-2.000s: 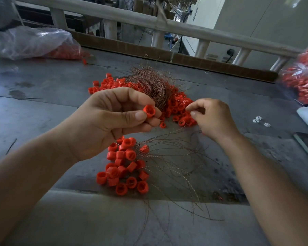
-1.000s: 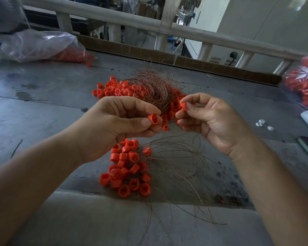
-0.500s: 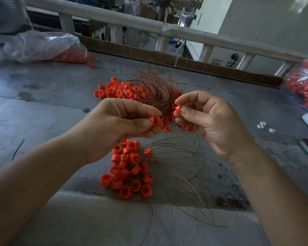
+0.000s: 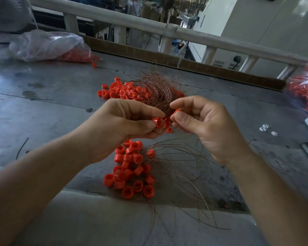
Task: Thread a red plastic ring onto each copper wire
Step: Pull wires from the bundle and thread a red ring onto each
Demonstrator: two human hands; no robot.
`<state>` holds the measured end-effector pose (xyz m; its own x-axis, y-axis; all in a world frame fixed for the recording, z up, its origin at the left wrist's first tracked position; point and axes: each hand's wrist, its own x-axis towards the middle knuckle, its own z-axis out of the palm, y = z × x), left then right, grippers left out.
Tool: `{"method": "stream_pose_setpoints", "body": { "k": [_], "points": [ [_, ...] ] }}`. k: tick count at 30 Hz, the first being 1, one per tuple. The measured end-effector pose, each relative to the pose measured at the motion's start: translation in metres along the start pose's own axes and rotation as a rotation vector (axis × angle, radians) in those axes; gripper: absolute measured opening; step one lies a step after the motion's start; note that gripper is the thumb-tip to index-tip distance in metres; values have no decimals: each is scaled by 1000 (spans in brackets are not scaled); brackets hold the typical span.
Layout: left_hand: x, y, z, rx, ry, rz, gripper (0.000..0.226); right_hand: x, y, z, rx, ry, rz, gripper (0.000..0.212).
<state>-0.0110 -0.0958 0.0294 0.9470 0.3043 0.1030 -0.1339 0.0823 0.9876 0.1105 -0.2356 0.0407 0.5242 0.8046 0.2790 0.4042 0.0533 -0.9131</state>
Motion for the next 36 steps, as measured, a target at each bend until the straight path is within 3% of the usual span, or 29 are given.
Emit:
{"method": "stream_pose_setpoints", "body": {
  "k": [6,36],
  "points": [
    [1,0,1,-4,61,18,20,-5,-2,15,-248,55,-229,20],
    [-2,-4,3,117,44,49,21,-6,8,23,-334,131,-304,29]
  ]
}}
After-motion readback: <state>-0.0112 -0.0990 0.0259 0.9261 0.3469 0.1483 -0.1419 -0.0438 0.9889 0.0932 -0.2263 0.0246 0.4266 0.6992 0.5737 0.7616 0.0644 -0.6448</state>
